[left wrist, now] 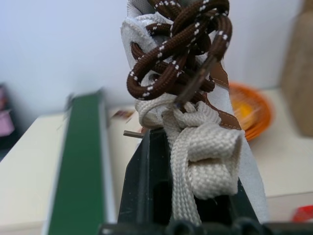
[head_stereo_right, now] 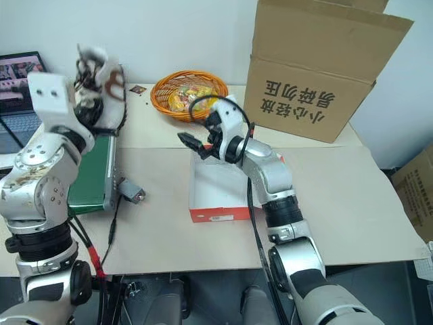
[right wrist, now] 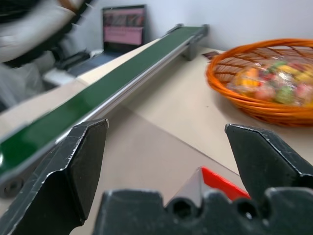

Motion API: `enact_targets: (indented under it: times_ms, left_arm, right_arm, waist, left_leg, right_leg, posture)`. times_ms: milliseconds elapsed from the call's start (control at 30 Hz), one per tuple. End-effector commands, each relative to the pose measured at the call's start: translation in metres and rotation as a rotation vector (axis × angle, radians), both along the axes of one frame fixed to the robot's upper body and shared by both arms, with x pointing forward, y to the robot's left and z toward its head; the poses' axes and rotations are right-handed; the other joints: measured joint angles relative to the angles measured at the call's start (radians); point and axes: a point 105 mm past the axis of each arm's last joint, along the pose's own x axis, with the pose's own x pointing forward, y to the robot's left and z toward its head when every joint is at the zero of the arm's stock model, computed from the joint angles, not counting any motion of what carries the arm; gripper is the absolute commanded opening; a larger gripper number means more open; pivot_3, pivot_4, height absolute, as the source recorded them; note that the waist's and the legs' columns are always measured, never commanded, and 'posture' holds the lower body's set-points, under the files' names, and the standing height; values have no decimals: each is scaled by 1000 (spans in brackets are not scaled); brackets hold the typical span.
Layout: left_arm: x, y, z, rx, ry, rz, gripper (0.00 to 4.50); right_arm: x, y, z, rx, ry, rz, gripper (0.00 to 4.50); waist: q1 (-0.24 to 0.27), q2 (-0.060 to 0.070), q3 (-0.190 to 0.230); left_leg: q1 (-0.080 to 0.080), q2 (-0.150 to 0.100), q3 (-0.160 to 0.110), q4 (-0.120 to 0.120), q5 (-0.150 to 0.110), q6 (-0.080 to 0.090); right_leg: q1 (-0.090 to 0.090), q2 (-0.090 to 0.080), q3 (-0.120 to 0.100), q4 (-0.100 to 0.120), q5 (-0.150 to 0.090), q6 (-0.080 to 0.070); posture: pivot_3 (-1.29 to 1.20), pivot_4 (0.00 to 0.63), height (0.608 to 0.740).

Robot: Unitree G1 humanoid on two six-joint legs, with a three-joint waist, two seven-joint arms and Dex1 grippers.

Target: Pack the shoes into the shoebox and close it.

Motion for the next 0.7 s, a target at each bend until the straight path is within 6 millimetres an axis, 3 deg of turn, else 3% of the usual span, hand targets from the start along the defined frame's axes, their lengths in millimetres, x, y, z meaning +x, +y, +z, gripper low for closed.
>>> enact_targets:
  times_ms: [33, 167, 400, 700]
  left_arm:
    - [-6, -21, -10, 13, -7, -96, 23]
    - [-1, -38, -30, 1, 47, -169, 23]
    - [3, -49, -32, -6, 49, -214, 23]
    - [3, -55, -33, 1, 50, -240, 23]
  right_arm:
    - [7, -10, 20, 334, 298, 61, 4500]
    - [7, -16, 26, 516, 524, 184, 4500]
    - [-1, 10, 23, 413, 551, 219, 4500]
    - [3, 41, 29, 426, 544, 219, 4500]
  waist:
    - [-5, 0, 0]
    - [-5, 1, 0]
    - [-3, 1, 1]
    - [-5, 1, 1]
  left_leg:
    - [0, 0, 0, 0, 0, 0]
    - [3, 0, 0, 1, 0, 0]
    - [1, 0, -1, 1, 2, 4]
    - [1, 0, -1, 1, 3, 5]
  right_leg:
    - [0, 0, 0, 1, 0, 0]
    - [3, 0, 0, 1, 0, 0]
    - [3, 0, 0, -1, 0, 0]
    - [3, 0, 0, -1, 0, 1]
  posture:
    - [0, 150, 728]
    - [0, 150, 728]
    - [0, 150, 728]
    - [0, 150, 728]
